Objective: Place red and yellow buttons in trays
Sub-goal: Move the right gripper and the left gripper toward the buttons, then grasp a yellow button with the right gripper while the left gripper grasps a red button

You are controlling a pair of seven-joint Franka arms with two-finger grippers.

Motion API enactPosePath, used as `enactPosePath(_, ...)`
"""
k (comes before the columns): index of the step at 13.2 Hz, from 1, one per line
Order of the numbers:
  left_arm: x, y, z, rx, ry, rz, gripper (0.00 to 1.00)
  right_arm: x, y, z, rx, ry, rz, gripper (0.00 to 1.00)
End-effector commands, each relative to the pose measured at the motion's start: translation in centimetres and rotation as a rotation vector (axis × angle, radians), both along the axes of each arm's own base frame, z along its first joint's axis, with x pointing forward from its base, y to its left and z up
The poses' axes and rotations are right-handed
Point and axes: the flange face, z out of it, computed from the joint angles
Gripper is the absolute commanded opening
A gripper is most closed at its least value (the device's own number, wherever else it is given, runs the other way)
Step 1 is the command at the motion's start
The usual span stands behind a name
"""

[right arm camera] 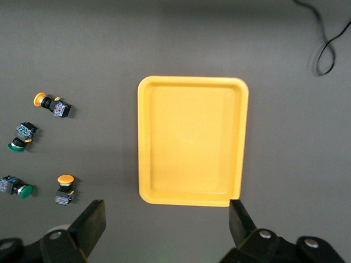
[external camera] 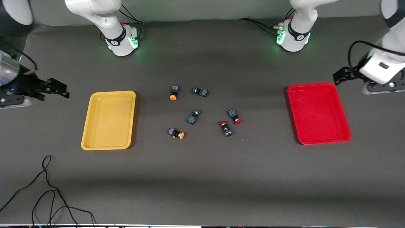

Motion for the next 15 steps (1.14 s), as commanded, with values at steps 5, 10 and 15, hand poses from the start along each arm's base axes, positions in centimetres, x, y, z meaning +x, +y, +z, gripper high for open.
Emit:
enactPosePath(5, 2.3, -13.6, -7.9, -0.037, 0.008, 0.155, 1.0, -8.8, 17.0, -9.3, 0.011, -0.067, -0.22, 1.0)
enactPosePath(10, 2.3, -23.9, -17.6, -0.032, -0.029, 0.262, 1.0, -14.5, 29.6, -13.1, 0.009, -0.052, -0.362, 1.0)
enactPosePath(15, 1.9, -27.8, -28.0, 0.008, -0.11, 0.257, 1.0, -17.9, 31.6, -19.3, 0.006, -0.068, -0.309, 1.0)
